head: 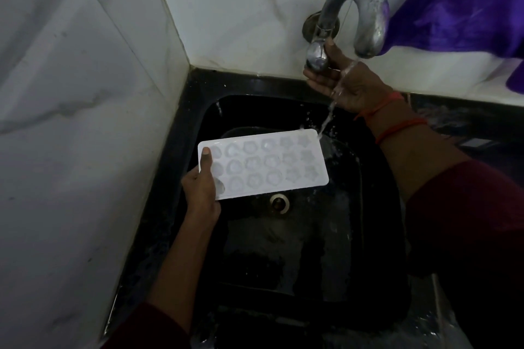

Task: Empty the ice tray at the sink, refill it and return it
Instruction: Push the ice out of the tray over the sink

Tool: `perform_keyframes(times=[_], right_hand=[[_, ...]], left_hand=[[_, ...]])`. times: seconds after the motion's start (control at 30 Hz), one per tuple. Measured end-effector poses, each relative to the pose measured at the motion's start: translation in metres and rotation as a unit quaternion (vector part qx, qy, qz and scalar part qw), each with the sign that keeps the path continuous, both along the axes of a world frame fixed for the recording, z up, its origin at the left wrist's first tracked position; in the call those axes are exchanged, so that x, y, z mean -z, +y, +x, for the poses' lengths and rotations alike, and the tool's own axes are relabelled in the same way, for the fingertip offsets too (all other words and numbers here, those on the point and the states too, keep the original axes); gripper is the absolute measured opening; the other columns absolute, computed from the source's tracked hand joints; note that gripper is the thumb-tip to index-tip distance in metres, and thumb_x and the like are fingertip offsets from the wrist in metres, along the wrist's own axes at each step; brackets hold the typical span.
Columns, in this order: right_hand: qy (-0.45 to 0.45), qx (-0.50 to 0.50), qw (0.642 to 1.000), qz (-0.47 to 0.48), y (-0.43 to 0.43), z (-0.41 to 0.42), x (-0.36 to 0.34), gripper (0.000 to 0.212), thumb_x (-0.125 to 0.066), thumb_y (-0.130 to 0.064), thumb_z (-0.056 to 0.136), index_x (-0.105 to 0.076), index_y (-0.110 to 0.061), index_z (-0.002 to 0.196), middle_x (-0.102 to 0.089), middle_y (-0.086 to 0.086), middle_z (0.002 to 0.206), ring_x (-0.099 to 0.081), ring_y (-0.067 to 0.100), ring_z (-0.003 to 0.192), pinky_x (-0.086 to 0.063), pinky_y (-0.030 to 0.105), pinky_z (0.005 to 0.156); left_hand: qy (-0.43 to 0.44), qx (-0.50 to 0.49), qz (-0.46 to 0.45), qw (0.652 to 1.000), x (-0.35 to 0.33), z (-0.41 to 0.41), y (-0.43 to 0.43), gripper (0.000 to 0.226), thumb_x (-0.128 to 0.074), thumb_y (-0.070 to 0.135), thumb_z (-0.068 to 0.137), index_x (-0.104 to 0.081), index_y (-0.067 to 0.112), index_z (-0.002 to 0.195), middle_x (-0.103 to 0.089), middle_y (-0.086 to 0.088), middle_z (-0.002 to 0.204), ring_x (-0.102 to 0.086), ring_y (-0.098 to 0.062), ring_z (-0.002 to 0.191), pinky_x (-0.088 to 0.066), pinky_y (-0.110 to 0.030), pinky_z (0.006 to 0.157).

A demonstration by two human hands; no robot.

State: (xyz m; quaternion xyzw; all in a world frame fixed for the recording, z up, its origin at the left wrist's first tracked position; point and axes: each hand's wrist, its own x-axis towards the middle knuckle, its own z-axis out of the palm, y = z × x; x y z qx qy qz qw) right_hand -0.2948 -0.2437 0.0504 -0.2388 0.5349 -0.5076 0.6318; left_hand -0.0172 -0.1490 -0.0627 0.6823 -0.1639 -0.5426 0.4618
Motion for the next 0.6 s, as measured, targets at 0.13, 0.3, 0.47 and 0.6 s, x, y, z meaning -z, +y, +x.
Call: perform_keyframes(times=[0.13, 0.3, 0.47, 0.6], right_hand=[[0.038, 0.022, 0.999, -0.009, 0.006, 0.006, 0.010, 0.040, -0.051, -0.042, 0.102, -0.059, -0.011, 0.124, -0.067, 0.015, 0.126, -0.066, 0.028, 0.115, -0.054, 0.038, 0.099], [0.111, 0.036, 0.993, 0.008, 0.026, 0.002, 0.024, 0.032, -0.057, -0.044, 0.099, -0.064, -0.020, 0.118, -0.074, 0.007, 0.113, -0.072, 0.021, 0.105, -0.058, 0.035, 0.090], [0.244, 0.027, 0.969, -0.020, 0.072, -0.004, 0.052, 0.017, -0.057, -0.025, 0.101, -0.070, -0.020, 0.110, -0.076, 0.003, 0.099, -0.073, 0.017, 0.092, -0.059, 0.036, 0.090], [0.427, -0.008, 0.900, -0.089, 0.114, -0.005, 0.067, 0.014, -0.066, -0.022, 0.095, -0.073, -0.027, 0.106, -0.075, -0.009, 0.101, -0.070, 0.004, 0.097, -0.052, 0.017, 0.090]], left_hand=[[0.000, 0.003, 0.001, 1.000, -0.001, -0.001, 0.003, 0.037, -0.071, 0.048, 0.088, -0.067, 0.016, 0.072, -0.071, 0.002, 0.076, -0.069, -0.017, 0.071, -0.059, -0.033, 0.060], [-0.001, 0.007, 0.002, 1.000, 0.000, -0.001, 0.008, 0.036, -0.072, 0.049, 0.087, -0.069, 0.016, 0.073, -0.072, 0.009, 0.064, -0.070, -0.013, 0.064, -0.055, -0.027, 0.051], [0.006, 0.014, 0.009, 1.000, 0.002, -0.001, 0.016, 0.037, -0.072, 0.050, 0.086, -0.070, 0.016, 0.074, -0.074, 0.007, 0.068, -0.071, -0.014, 0.067, -0.058, -0.031, 0.054], [0.003, 0.023, 0.014, 1.000, 0.003, -0.003, 0.023, 0.038, -0.072, 0.051, 0.086, -0.070, 0.015, 0.075, -0.074, 0.003, 0.073, -0.072, -0.020, 0.072, -0.061, -0.036, 0.060]])
